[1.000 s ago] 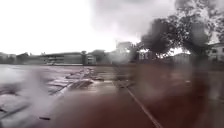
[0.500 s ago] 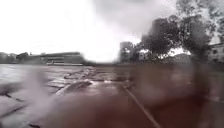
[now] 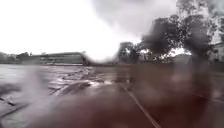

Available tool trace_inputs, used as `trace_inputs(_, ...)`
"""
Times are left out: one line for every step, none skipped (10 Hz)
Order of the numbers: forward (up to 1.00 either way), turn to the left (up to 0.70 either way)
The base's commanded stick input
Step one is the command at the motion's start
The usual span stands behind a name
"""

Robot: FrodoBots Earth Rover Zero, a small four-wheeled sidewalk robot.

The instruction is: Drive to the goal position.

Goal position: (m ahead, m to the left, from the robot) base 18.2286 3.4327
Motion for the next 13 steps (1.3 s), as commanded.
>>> trace_inputs(0.45, 0.00)
trace_inputs(0.45, 0.00)
trace_inputs(0.45, 0.00)
trace_inputs(0.45, 0.00)
trace_inputs(0.45, 0.00)
trace_inputs(0.45, 0.00)
trace_inputs(0.45, 0.00)
trace_inputs(0.45, 0.00)
trace_inputs(0.45, 0.00)
trace_inputs(0.45, 0.00)
trace_inputs(0.45, 0.00)
trace_inputs(0.45, 0.00)
trace_inputs(0.45, 0.00)
